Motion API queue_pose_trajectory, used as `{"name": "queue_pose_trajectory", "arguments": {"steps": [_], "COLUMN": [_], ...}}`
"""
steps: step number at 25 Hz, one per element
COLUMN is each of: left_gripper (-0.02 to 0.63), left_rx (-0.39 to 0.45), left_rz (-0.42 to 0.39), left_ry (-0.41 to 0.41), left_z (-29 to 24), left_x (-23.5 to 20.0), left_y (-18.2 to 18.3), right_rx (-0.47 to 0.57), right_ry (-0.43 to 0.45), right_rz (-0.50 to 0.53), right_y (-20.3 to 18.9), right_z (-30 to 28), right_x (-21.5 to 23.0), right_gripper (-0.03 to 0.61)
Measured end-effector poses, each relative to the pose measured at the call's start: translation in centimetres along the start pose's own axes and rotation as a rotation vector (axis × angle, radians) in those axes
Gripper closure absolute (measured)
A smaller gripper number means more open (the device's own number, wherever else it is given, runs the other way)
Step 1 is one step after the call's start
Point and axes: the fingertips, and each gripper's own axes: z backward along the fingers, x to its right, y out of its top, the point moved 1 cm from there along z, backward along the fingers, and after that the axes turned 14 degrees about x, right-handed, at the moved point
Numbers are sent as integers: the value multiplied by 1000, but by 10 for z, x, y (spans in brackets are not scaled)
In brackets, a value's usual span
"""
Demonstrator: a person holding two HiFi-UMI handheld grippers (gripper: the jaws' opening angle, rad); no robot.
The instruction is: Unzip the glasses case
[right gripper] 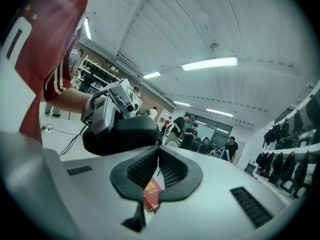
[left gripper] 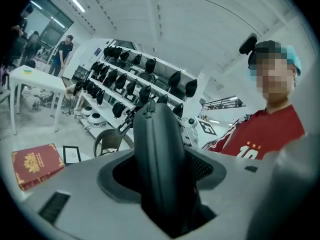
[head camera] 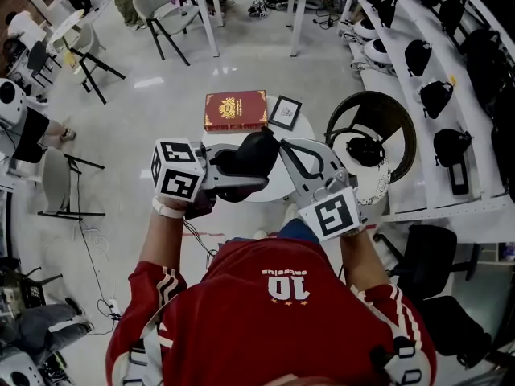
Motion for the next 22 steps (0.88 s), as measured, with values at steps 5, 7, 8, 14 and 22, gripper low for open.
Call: {"name": "queue_pose_trajectory", "arguments": {"steps": [5,7,8,14,22], "left_gripper": [350,348,348,347,345], "left_rx": [65,86,97,154,224], "left_rz": [55,70,76,91,100], "left_ry": [-11,-9,-8,21,102], "left_z": [-3,-4,-4,2,11], "left_x": [-5,-6,-7,-13,-31], "left_y": [-3,-2,-2,7,13], "right_rx": [0,9,16,44,49], "right_ry": [-8,-18,-27,-77,-101], "right_rz": [-33,-46,-53,-96,-134], "right_y": [-6,-6,-5,-5,-7], "right_z": [1,2,3,8,13], "right_x": [2,3,5,15,16], "right_gripper": [558,558,558,558,560]}}
